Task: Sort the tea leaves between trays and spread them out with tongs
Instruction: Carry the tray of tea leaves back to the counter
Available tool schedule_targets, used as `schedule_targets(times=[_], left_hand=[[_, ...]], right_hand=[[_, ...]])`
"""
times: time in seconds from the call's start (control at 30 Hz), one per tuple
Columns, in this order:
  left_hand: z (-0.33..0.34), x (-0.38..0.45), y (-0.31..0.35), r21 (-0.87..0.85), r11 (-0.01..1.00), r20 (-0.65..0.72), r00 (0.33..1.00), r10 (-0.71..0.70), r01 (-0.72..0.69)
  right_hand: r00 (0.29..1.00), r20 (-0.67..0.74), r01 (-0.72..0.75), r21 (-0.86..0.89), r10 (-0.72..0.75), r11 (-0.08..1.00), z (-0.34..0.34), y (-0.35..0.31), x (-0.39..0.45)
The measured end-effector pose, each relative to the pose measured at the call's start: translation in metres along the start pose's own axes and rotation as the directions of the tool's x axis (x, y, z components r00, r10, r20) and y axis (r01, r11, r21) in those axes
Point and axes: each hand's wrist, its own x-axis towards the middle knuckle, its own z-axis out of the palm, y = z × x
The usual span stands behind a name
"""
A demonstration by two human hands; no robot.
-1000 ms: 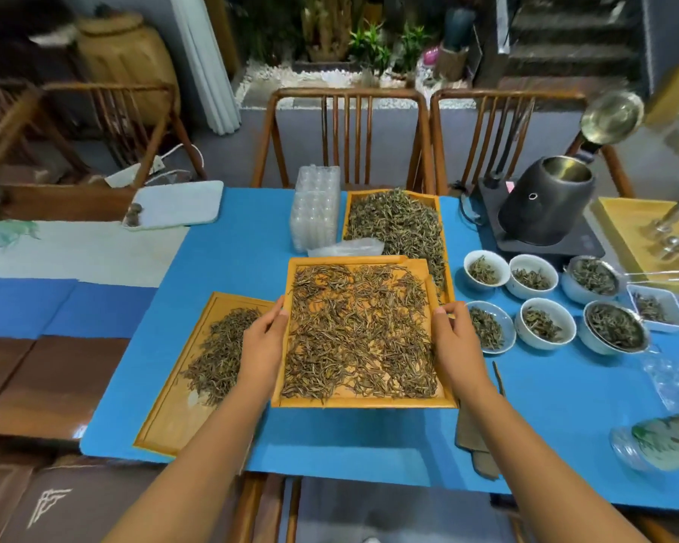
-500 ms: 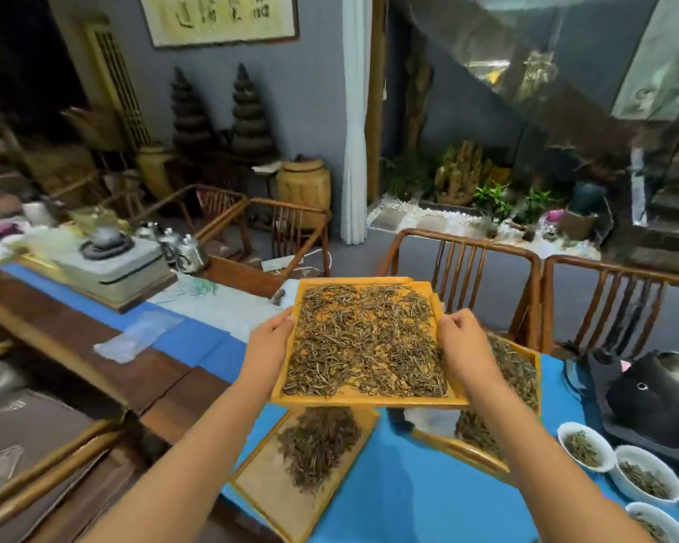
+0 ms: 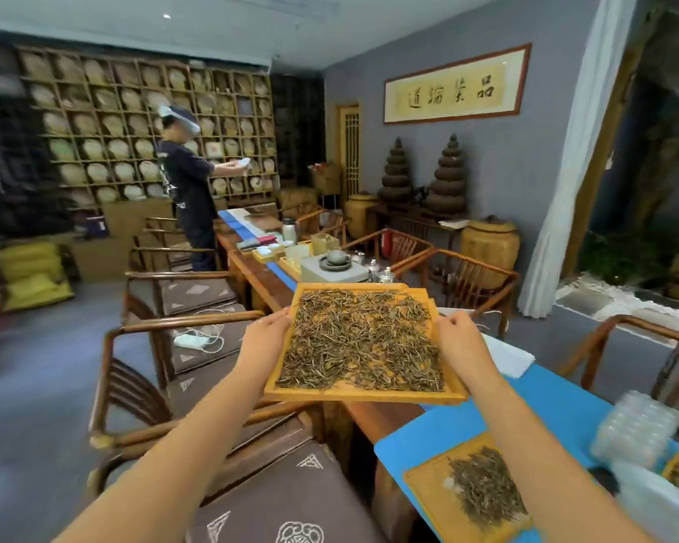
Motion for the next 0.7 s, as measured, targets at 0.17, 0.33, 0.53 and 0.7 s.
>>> schedule_targets(times=[0.17,0.33,0.53,0.7], left_hand=[[-0.151,-0.044,-0.014,0.044,0.999,-0.167,0.986,-0.019,0.026],[-0.288,-0.1,-0.03,0.046,0.995,-0.298,0.952,-0.071,0.088],[-0.421,-0.168,-0.053,0.003,0.993,-0.473,0.875,-0.103,0.118],[-0.506,-0.215,-0.069,-0.113,0.983,-0.601,0.778,-0.182,0.142]], right_hand=[[0.98,0.188,0.069,-0.008,-0.066,0.998,0.099,-0.062,-0.077],[0.935,0.335,0.098,0.073,-0.117,0.993,0.191,-0.119,-0.167],[0.835,0.507,0.136,0.187,-0.214,0.973,0.28,-0.183,-0.264],[0.735,0.617,0.185,0.216,-0.281,0.959,0.348,-0.223,-0.331]])
